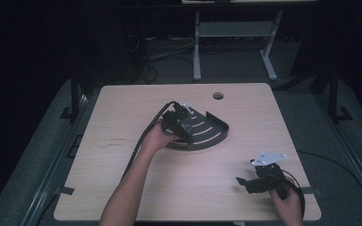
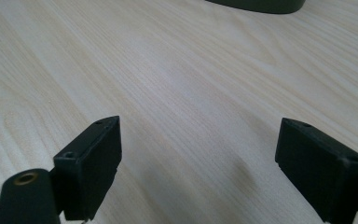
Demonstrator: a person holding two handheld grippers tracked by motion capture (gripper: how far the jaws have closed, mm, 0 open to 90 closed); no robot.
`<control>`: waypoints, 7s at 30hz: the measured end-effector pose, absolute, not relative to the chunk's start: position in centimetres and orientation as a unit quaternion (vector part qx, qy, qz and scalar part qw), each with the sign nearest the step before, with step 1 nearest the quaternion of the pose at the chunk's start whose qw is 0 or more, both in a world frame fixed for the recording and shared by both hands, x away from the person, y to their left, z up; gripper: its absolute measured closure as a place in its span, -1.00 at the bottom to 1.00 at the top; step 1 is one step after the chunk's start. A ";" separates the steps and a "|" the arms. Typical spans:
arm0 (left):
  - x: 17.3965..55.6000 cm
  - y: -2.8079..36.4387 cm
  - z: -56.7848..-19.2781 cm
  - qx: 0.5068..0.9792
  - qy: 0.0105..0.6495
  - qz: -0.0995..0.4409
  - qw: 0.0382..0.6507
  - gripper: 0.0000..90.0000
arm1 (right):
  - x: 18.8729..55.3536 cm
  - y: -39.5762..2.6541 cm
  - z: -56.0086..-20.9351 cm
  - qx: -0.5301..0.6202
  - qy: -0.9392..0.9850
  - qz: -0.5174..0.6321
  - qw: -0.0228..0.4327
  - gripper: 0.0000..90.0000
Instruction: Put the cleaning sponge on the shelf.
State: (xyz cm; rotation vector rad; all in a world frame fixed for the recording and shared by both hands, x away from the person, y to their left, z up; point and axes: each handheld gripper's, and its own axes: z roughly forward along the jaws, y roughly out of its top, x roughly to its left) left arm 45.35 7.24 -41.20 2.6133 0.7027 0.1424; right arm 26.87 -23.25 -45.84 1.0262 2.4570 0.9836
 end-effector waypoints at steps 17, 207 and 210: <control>46.2 7.2 -42.1 0.941 0.264 0.045 0.208 -0.26 | 26.9 -23.2 -45.9 0.355 0.858 0.340 0.147 -0.69; 27.8 21.4 -43.8 0.904 0.300 0.057 0.300 -0.54 | 26.4 -23.7 -46.6 0.376 0.859 0.315 0.147 -0.69; 27.6 21.9 -44.0 0.902 0.305 0.057 0.299 -0.54 | 26.4 -23.8 -46.5 0.375 0.858 0.319 0.149 -0.69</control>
